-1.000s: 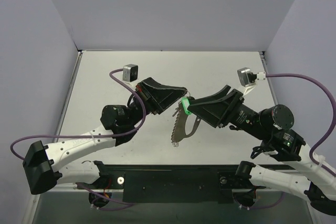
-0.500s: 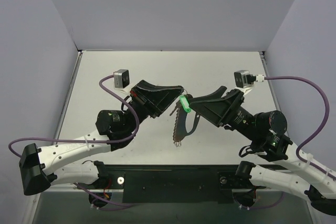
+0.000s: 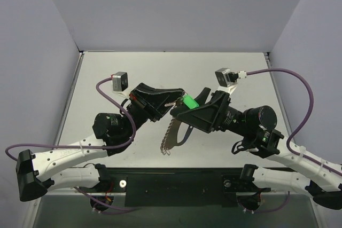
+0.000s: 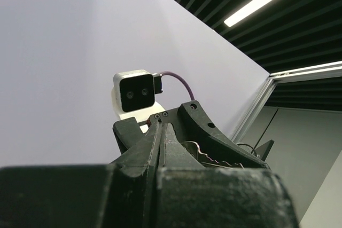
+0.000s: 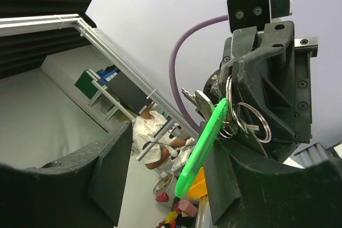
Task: Remove the keys from the keyring
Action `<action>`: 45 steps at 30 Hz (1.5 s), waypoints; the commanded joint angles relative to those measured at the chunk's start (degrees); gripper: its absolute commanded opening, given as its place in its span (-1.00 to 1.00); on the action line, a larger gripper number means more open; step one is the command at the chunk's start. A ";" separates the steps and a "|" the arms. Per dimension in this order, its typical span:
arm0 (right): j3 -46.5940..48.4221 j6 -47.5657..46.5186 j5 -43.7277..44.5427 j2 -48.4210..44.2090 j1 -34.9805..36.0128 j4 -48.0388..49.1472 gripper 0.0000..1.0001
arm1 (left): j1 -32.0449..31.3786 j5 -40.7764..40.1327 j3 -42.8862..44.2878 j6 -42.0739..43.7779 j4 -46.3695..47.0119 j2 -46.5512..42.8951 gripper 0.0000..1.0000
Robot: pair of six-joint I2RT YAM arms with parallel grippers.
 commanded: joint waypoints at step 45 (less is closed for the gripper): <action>-14.17 -3.45 17.11 -5.61 3.70 7.74 -0.07 | -16.45 -26.74 -3.44 13.78 3.38 -5.41 -1.00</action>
